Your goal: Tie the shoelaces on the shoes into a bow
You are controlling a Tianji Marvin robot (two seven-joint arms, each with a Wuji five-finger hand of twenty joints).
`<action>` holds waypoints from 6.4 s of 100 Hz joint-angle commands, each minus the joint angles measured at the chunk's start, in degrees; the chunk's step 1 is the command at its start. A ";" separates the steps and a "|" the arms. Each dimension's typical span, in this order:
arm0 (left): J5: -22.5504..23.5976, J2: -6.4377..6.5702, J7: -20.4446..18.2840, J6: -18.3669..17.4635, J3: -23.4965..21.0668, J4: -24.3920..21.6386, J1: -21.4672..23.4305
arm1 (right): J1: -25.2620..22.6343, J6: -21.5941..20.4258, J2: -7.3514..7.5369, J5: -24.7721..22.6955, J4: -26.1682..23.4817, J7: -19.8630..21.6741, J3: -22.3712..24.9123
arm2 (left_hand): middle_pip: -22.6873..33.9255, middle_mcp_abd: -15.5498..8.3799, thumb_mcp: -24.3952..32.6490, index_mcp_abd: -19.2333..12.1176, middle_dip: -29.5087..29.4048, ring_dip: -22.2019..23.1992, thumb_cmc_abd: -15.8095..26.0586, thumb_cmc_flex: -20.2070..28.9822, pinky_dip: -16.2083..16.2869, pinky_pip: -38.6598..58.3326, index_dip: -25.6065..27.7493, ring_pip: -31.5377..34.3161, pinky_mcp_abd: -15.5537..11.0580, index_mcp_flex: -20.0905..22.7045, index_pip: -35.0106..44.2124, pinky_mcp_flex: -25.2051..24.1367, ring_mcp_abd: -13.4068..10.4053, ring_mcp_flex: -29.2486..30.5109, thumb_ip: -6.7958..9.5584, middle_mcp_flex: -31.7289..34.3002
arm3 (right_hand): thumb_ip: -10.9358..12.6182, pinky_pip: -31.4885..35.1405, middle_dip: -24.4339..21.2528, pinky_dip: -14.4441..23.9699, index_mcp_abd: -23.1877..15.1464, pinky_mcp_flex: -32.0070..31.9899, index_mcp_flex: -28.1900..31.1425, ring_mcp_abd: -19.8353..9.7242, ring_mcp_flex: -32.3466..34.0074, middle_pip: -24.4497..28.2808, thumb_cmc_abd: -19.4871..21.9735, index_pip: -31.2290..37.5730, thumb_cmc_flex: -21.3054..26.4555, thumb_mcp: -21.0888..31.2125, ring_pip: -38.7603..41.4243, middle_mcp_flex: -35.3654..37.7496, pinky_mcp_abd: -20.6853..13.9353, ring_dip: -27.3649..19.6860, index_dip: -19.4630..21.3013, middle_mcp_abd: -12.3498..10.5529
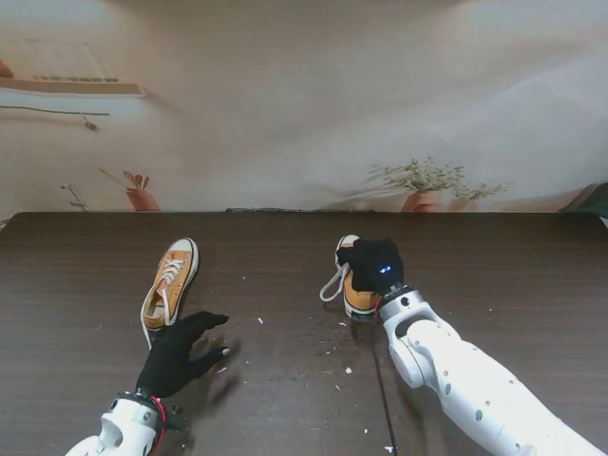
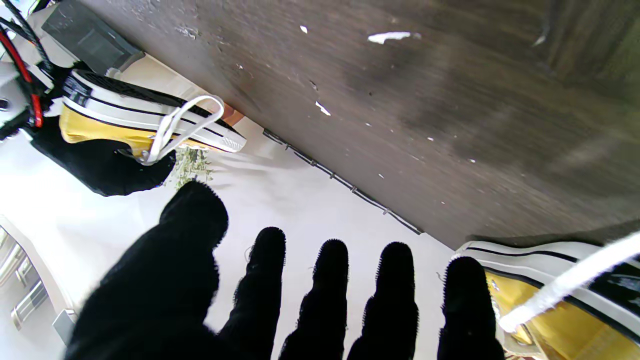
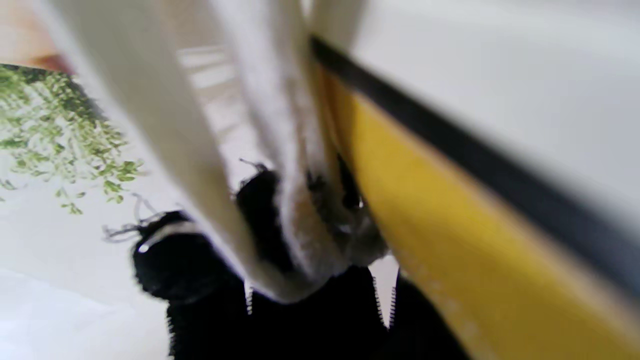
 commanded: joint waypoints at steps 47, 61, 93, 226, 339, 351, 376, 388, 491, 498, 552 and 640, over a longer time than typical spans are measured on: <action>1.26 0.51 -2.28 1.80 2.10 0.04 -0.96 | 14.72 -1.64 -2.70 8.51 22.36 -8.72 -9.12 | 0.07 0.41 -1.65 0.96 0.98 1.14 2.28 1.23 -0.88 0.98 0.48 0.14 0.26 0.74 -0.69 -0.29 0.21 0.29 1.14 -0.67 | 1.19 0.98 -0.44 0.03 -1.21 -1.09 3.46 -1.17 1.69 3.72 5.66 5.75 4.14 5.03 -2.01 1.59 -1.25 -0.78 2.99 -3.81; 1.27 0.57 -2.56 2.03 2.42 0.21 -1.16 | 16.84 -1.80 -3.75 10.54 26.61 -10.30 -11.66 | 0.13 0.47 -1.71 1.03 0.99 1.15 2.27 1.34 -0.95 1.03 0.50 0.18 0.29 0.79 -0.65 -0.31 0.29 0.33 1.15 -0.61 | 1.02 0.50 -1.55 -0.18 -1.23 -1.79 2.03 -1.10 1.70 4.07 5.93 7.28 3.84 4.60 -3.25 0.80 -1.54 -1.43 -0.92 -4.16; 1.34 0.64 -2.84 2.17 2.54 0.07 -1.14 | 18.05 -2.39 -5.09 13.33 29.75 -10.04 -13.62 | 0.15 0.32 -1.82 0.92 0.98 1.12 2.32 1.49 -1.06 1.08 0.53 0.16 0.26 0.85 -0.59 -0.33 0.19 0.31 1.16 -0.59 | 0.79 -1.52 -2.46 -0.68 -0.74 -5.12 -5.66 -0.72 1.79 4.44 6.60 10.03 -1.10 2.34 -8.58 -2.60 -2.25 -3.91 -11.32 -4.87; 2.64 1.01 -4.33 -0.01 -0.12 -2.93 1.63 | 4.66 -3.18 3.89 -2.00 6.37 10.98 0.32 | -0.39 0.06 -2.40 0.79 0.78 1.99 2.98 3.20 -0.55 2.11 0.43 1.11 -0.60 0.01 -1.09 -0.59 -0.36 -0.19 0.81 -1.61 | 5.04 -12.47 -0.66 -0.04 11.44 -21.95 -26.26 0.05 -13.76 4.70 0.39 -6.75 -32.04 -8.41 -24.17 -25.20 -5.05 -6.55 -8.04 -6.19; 7.49 1.21 -3.65 1.61 -4.32 -12.08 10.14 | -46.40 -15.62 0.64 13.18 -35.70 16.65 33.02 | -2.75 0.59 -6.25 1.77 -0.98 -0.35 3.98 1.72 -2.09 -1.22 0.66 -3.94 -1.21 1.90 -1.79 -1.59 0.64 -1.18 0.97 -1.72 | 10.90 -48.24 -18.37 -28.33 7.99 -58.09 -34.78 3.87 -45.09 -27.24 23.59 -18.79 -26.99 -44.64 -70.78 -40.50 -14.51 -25.52 -17.73 -4.84; 9.28 1.33 -3.15 4.64 -3.58 -13.36 10.28 | -46.80 -15.94 0.27 15.08 -35.38 16.17 33.53 | -2.61 0.92 -6.68 2.00 -1.01 -0.34 4.01 2.15 -2.01 -1.27 0.77 -4.06 -0.80 2.65 -1.68 -1.23 0.94 -0.73 1.03 -1.19 | 11.58 -47.68 -17.86 -28.29 8.22 -57.96 -34.74 4.20 -44.53 -26.25 22.24 -18.05 -27.18 -43.50 -70.57 -40.38 -14.18 -25.30 -17.40 -4.72; 15.15 2.43 -9.09 12.61 -4.43 -18.72 8.11 | -48.07 -16.23 0.03 17.53 -35.26 17.11 34.76 | -2.58 0.90 -7.09 2.15 -1.23 -1.23 5.11 4.33 -3.11 -3.65 0.80 -5.40 -1.85 2.05 -2.06 -1.10 0.66 -1.51 0.95 -2.25 | 11.52 -47.30 -17.52 -28.20 8.97 -58.05 -34.81 4.78 -44.27 -25.53 21.73 -17.67 -27.27 -42.04 -70.42 -40.40 -13.88 -25.02 -17.27 -4.33; 18.24 2.99 -14.08 17.29 -5.46 -21.31 6.22 | -48.58 -16.91 -0.10 18.73 -35.39 17.48 35.24 | -2.70 0.84 -7.32 2.18 -1.44 -1.72 5.21 5.10 -3.91 -5.02 0.81 -5.98 -2.44 1.62 -2.04 -1.01 0.37 -2.01 0.80 -2.98 | 11.49 -47.11 -17.46 -28.13 9.11 -57.91 -34.81 4.97 -44.09 -25.35 21.50 -17.56 -27.35 -41.38 -70.36 -40.34 -13.69 -24.91 -17.24 -4.18; 34.81 6.89 -31.12 23.43 -2.77 0.38 -19.28 | -48.35 -14.44 -0.24 22.32 -35.48 20.47 35.92 | -0.63 -1.00 20.25 1.98 -2.33 -4.42 -10.76 -1.10 -9.46 -8.41 0.08 -5.41 -3.87 -3.65 1.39 0.33 -4.00 -6.19 -1.99 -9.56 | 11.16 -46.74 -17.30 -27.53 9.56 -57.62 -35.38 5.74 -43.93 -24.82 21.62 -17.39 -27.06 -41.10 -70.26 -40.84 -13.03 -24.51 -17.33 -3.71; 34.68 6.97 -30.28 23.93 -1.63 2.17 -20.26 | -48.38 -14.47 -0.29 22.42 -35.49 20.30 35.98 | -0.55 -0.81 20.91 1.96 -2.33 -4.43 -11.06 -1.52 -9.64 -7.93 0.03 -5.11 -3.75 -3.79 1.57 0.29 -4.09 -6.21 -2.35 -9.69 | 11.15 -46.68 -17.29 -27.47 9.57 -57.54 -35.36 5.83 -43.83 -24.78 21.68 -17.37 -26.97 -41.14 -70.22 -40.81 -12.91 -24.49 -17.33 -3.67; 33.35 7.28 -24.79 26.97 4.84 11.54 -25.02 | -48.67 -14.30 -0.50 23.32 -35.88 19.79 35.93 | -4.30 -1.07 24.66 -7.44 -3.21 -4.04 -13.52 0.43 -11.46 -9.69 0.46 -4.82 -2.24 -8.45 4.40 -0.87 -4.02 -10.94 -3.38 -15.42 | 10.88 -46.32 -17.27 -27.07 9.00 -57.25 -34.61 6.58 -43.48 -24.65 22.81 -16.98 -25.87 -42.36 -70.19 -40.60 -12.15 -24.45 -17.28 -3.31; 20.72 3.87 9.35 27.80 16.69 32.54 -34.51 | -48.67 -14.38 -0.32 23.78 -36.43 20.87 35.03 | 25.09 1.59 31.25 -5.33 32.81 12.86 -12.60 25.11 -3.80 47.00 25.24 41.78 -21.55 13.45 52.70 32.69 -0.54 17.31 -8.79 19.47 | 10.85 -43.74 -17.52 -26.13 6.40 -54.36 -26.88 7.63 -39.42 -25.10 22.53 -16.40 -25.86 -42.78 -68.28 -35.32 -10.31 -23.93 -16.66 -1.87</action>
